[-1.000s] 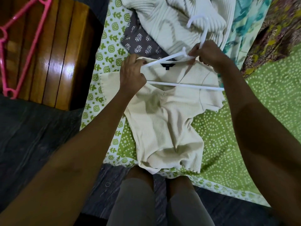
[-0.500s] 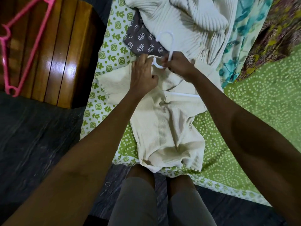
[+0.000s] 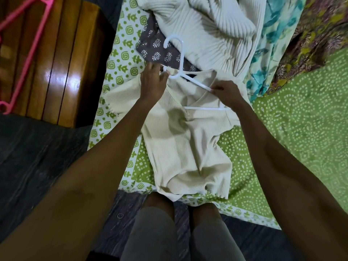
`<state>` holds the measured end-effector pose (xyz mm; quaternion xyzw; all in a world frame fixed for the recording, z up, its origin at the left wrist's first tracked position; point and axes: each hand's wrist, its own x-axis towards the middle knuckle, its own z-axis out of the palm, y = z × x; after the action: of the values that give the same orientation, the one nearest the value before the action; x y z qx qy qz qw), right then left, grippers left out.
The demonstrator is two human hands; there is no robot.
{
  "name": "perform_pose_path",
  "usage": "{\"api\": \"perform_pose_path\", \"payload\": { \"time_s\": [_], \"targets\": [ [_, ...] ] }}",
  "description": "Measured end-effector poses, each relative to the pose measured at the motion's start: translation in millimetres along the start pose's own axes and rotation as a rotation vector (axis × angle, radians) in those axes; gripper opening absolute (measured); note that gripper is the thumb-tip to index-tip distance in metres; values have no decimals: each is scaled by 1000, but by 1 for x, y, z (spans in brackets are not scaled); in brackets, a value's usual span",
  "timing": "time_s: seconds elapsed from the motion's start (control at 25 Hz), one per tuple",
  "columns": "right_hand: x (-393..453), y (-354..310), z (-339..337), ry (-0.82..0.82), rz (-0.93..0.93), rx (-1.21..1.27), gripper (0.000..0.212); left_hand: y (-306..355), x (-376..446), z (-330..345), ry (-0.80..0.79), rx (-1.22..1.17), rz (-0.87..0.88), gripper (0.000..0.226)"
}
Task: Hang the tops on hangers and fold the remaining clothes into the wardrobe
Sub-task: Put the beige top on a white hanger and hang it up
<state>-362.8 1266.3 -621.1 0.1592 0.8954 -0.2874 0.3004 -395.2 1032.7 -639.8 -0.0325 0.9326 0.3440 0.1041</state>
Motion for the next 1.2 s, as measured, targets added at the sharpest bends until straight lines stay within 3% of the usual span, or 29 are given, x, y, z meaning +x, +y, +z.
{"api": "perform_pose_path", "payload": {
  "time_s": [0.12, 0.2, 0.24, 0.32, 0.4, 0.48, 0.64, 0.76, 1.0, 1.2],
  "targets": [
    [21, -21, 12, 66, -110, -59, 21, 7, -8, 1, 174, 131, -59, 42],
    [30, -33, 17, 96, -146, -89, 24, 20, -14, 6, 308, 176, 105, 51],
    [30, -38, 18, 90, -170, -102, 29, 27, -14, 13, 285, 153, 257, 48],
    [25, -34, 15, 59, -228, -127, 37, 43, -10, 27, -4, 109, 480, 47],
    [21, -25, 7, 9, -256, -143, 35, 52, 0, 35, -353, 209, 489, 57],
    [23, -15, 0, -14, -305, -182, 33, 51, 9, 39, -492, 387, 475, 66],
    [24, 11, -13, -38, -389, -62, 34, 41, 23, 38, -331, 360, 402, 41],
    [15, 29, -17, 38, -415, 38, 41, 40, 27, 39, -271, 278, 319, 41],
    [10, 41, -19, 64, -397, -14, 38, 30, 24, 36, -106, 160, 239, 34],
    [4, 34, -14, 206, -425, -38, 30, 18, 9, 41, -151, 239, 294, 35]
  ]
}}
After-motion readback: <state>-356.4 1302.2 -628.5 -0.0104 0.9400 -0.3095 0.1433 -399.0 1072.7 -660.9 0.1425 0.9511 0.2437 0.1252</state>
